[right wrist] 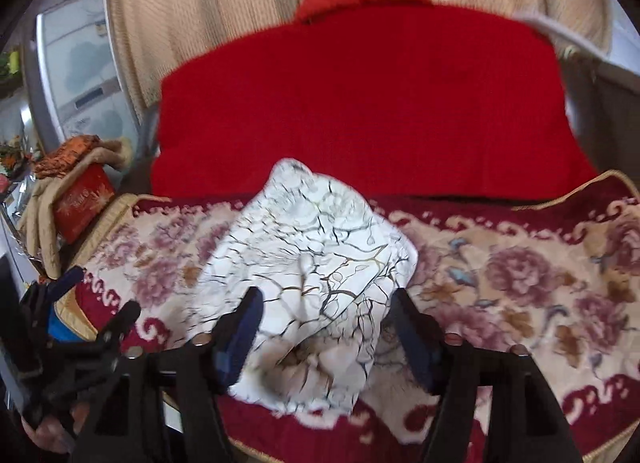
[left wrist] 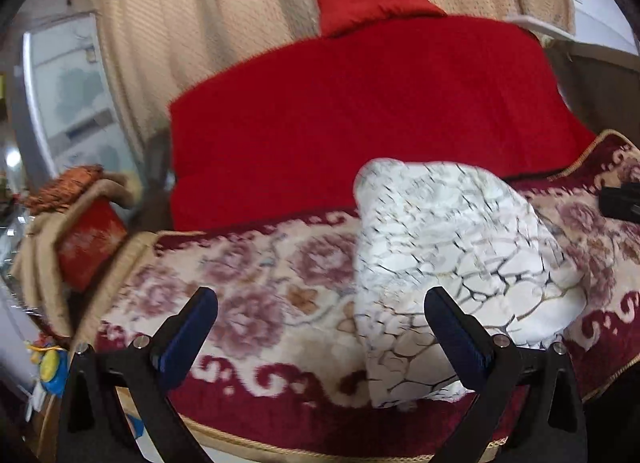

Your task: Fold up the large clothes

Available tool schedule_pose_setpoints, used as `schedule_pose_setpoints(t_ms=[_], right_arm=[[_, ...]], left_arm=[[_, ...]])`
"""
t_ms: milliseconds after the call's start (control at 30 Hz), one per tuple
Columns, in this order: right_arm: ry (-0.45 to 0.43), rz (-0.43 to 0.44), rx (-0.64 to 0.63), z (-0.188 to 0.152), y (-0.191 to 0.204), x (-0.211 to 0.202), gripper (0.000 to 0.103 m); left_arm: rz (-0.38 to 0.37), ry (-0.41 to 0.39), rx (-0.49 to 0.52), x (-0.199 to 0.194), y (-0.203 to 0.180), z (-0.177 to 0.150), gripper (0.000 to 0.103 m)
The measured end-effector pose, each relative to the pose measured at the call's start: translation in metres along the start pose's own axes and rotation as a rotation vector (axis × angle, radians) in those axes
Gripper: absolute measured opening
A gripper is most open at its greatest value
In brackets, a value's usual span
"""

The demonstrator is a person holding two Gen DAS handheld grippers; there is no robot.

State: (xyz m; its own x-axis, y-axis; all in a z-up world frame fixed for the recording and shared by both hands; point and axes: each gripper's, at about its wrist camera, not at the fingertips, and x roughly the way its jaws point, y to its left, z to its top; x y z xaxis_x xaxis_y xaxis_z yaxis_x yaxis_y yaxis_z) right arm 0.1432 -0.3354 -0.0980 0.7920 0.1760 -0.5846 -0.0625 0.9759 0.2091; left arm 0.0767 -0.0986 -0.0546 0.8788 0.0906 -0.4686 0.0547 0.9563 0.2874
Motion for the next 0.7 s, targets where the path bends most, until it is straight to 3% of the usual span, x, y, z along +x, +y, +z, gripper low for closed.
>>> schedule_pose_setpoints(t_ms=[367, 700], right_arm=[[-0.125, -0.014, 0.028, -0.018, 0.028, -0.099, 0.075], [-0.132, -0.017, 0.019, -0.037, 0.053, -0.134, 0.075]], left_arm=[[0.05, -0.115, -0.042, -0.08, 0.029, 0.017, 0.103], [0.075, -0.167, -0.08, -0.12, 0.046, 0.026, 0.103]])
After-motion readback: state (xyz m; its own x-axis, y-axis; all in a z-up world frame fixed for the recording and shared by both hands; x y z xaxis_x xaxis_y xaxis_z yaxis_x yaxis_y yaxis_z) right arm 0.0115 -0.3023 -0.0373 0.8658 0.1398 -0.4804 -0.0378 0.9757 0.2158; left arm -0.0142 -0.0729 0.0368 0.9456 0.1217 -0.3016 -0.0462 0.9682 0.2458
